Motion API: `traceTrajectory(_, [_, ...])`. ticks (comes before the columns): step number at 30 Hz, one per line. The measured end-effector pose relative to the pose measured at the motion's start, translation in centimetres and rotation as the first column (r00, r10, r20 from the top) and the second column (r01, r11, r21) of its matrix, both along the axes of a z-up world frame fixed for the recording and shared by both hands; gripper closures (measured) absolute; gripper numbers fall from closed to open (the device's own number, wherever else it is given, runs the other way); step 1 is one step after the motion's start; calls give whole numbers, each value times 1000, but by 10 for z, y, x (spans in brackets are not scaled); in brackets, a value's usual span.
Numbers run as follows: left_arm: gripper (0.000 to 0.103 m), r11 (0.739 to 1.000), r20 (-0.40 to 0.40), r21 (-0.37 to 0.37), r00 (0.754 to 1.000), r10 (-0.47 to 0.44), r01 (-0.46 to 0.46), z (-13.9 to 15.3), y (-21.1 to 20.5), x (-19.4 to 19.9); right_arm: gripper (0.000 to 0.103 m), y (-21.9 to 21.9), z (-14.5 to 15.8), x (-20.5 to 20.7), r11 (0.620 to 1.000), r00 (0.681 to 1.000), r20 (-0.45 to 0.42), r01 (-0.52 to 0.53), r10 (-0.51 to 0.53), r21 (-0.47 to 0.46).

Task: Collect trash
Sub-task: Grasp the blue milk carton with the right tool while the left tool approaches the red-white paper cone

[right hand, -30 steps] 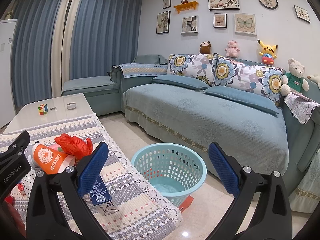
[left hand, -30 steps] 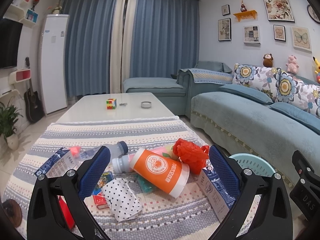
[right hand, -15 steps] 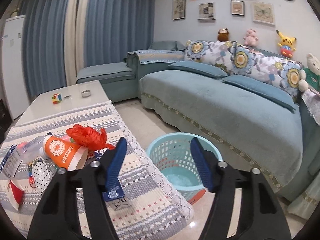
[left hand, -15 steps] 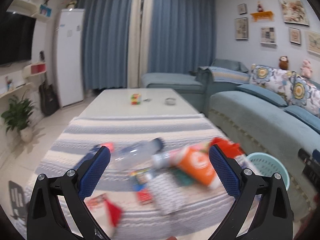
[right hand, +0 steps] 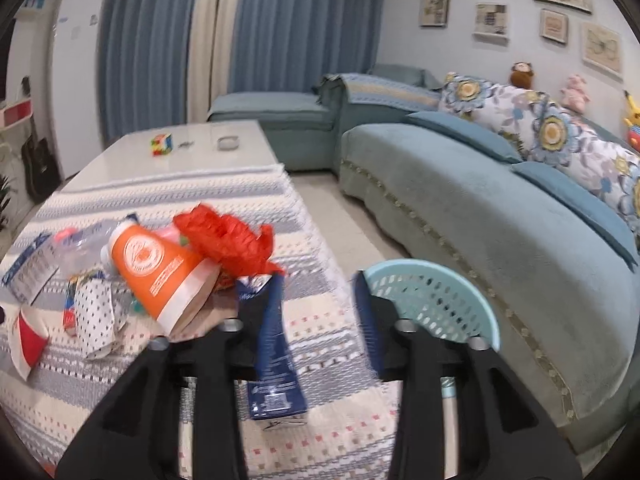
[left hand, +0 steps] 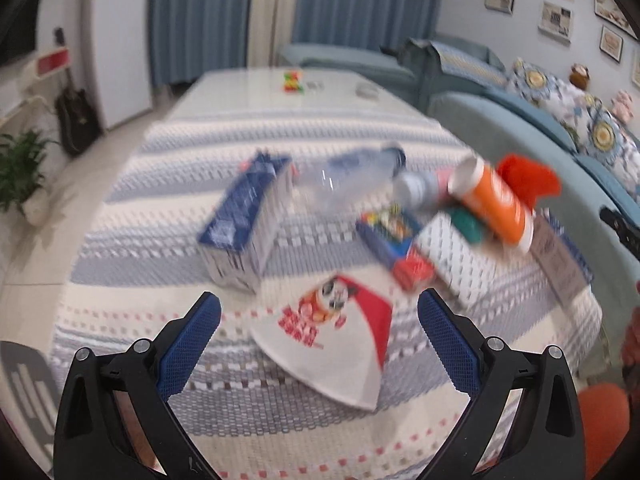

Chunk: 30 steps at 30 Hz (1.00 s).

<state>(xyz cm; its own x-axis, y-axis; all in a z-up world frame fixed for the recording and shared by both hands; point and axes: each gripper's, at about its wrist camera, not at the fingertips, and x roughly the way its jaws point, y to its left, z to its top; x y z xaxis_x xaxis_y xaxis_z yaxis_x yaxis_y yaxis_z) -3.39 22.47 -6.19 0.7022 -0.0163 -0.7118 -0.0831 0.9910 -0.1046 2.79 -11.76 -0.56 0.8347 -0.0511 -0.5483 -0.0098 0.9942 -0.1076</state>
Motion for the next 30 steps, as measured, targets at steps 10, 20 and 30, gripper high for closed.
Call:
traceTrajectory(10, [8,997,-86,-30,994,-71,69,-36,-3,14,40,14,-30,23,997,991,-107,-75,75,4])
traceTrajectory(20, [13,996,-83,-8,992,-95,94,-39,-27,23,38,15,-47,42,994,976,-192,-97,107,58])
traceTrajectory(30, [18,992,-80,31,990,-117,120,-35,-49,26,38,25,-63,59,993,963,-243,-114,119,35])
